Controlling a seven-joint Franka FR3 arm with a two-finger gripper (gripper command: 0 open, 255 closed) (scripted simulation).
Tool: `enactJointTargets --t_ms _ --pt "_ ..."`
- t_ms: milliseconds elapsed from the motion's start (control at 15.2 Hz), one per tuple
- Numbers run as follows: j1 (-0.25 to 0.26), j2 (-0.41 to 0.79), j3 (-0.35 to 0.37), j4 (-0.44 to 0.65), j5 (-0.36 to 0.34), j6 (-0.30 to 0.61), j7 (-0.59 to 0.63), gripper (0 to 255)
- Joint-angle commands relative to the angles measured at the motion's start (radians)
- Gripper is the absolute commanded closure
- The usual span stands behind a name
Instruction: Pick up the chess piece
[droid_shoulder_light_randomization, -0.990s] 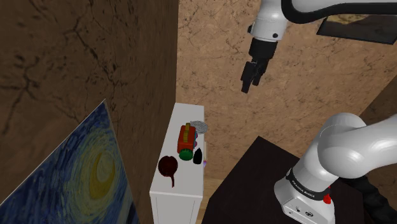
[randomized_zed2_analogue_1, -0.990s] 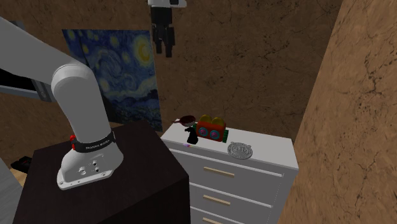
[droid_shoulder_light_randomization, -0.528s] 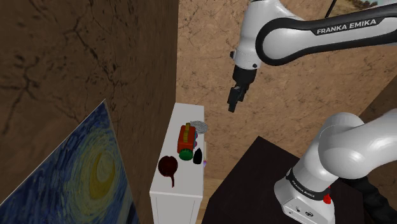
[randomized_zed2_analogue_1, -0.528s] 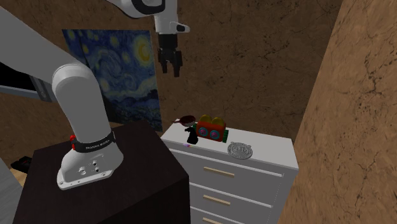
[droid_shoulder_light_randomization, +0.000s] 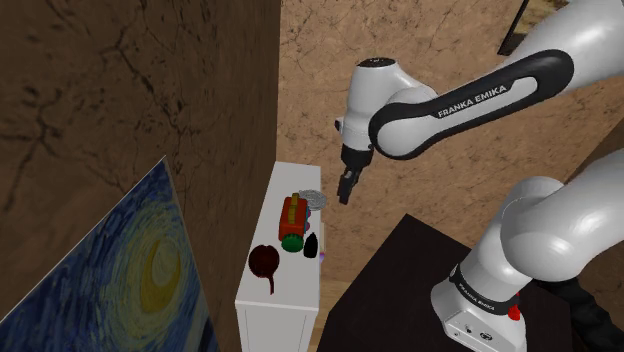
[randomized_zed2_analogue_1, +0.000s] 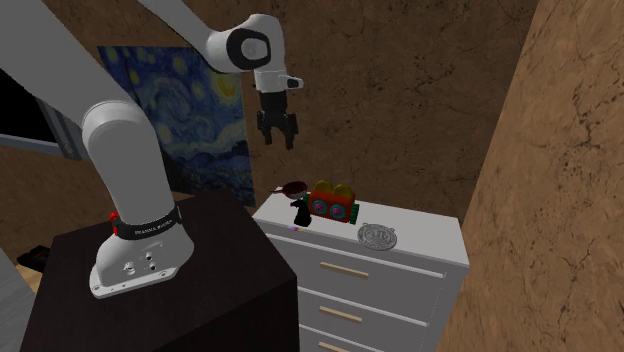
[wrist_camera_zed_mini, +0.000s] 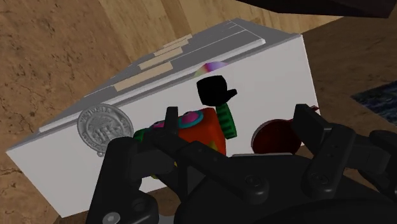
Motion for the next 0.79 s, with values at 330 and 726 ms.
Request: enactJointTargets --t_ms 330,726 --pt "-0.046 0.297 0.066 0.002 -0.187 0.3 0.071 0" --pt "-0.067 0.589 0.051 0.093 -0.576 0.467 0.308 0"
